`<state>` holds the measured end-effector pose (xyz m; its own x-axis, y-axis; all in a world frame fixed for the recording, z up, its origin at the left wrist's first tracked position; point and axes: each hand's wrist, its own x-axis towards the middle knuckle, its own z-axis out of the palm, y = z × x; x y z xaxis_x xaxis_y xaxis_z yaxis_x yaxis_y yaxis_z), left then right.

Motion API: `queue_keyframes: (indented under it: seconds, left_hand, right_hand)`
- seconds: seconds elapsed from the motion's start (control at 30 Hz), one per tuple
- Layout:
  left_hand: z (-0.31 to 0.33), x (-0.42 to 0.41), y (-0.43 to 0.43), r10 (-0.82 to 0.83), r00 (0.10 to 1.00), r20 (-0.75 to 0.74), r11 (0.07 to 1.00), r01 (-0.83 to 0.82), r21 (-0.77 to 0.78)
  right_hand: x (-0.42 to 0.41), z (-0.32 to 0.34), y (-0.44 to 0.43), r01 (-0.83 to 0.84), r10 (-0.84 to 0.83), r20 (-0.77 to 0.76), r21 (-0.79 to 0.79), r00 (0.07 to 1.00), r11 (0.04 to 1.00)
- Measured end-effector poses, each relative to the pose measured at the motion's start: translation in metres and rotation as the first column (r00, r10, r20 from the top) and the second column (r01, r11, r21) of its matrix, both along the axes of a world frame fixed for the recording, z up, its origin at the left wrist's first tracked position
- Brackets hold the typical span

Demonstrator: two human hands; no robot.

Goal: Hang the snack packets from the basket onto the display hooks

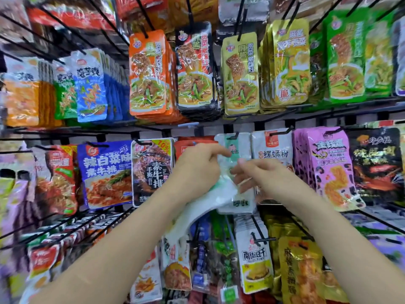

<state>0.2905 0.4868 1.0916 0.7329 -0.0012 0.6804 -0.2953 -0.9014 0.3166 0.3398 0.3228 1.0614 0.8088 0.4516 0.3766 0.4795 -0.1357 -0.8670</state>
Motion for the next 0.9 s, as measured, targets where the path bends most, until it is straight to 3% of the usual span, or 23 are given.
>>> queue_keyframes:
  seconds: [0.07,0.13,0.27,0.4,0.47,0.57,0.67,0.77,0.9]
  left_hand:
    - [0.008,-0.014,0.002,-0.065,0.981,0.182,0.996,0.075,-0.047]
    - [0.011,-0.026,0.000,-0.120,0.952,0.281,0.973,0.169,-0.158]
    - [0.011,-0.043,-0.008,-0.098,0.892,0.440,0.930,0.240,-0.279]
    - [0.016,-0.060,-0.010,-0.151,0.911,0.383,0.847,0.319,-0.426]
    - [0.018,-0.070,-0.011,-0.238,0.913,0.332,0.757,0.389,-0.525]
    - [0.021,-0.084,-0.016,-0.339,0.864,0.373,0.619,0.503,-0.603]
    - [0.023,-0.089,-0.019,-0.321,0.841,0.435,0.627,0.533,-0.568]
    - [0.022,-0.090,-0.015,-0.347,0.829,0.438,0.624,0.553,-0.552]
    - [0.016,-0.094,-0.007,-0.398,0.844,0.360,0.750,0.525,-0.401]
  right_hand:
    - [-0.032,0.001,-0.002,-0.272,0.308,-0.166,0.208,0.937,0.940]
    - [-0.058,-0.002,0.004,-0.432,0.489,-0.150,0.300,0.859,0.850]
    - [-0.084,-0.007,0.026,-0.266,0.398,-0.156,0.523,0.904,0.810]
    - [-0.089,-0.007,0.029,-0.191,0.330,-0.112,0.627,0.937,0.755]
    - [-0.093,-0.003,0.024,-0.162,0.265,-0.072,0.628,0.962,0.761]
    - [-0.097,0.003,0.016,-0.175,0.258,-0.047,0.617,0.965,0.767]
    - [-0.099,0.010,0.006,-0.207,0.297,-0.057,0.593,0.953,0.778]
    - [-0.097,0.016,-0.008,-0.203,0.224,0.022,0.516,0.974,0.832]
    - [-0.089,0.021,-0.019,-0.105,0.047,0.135,0.460,0.990,0.882]
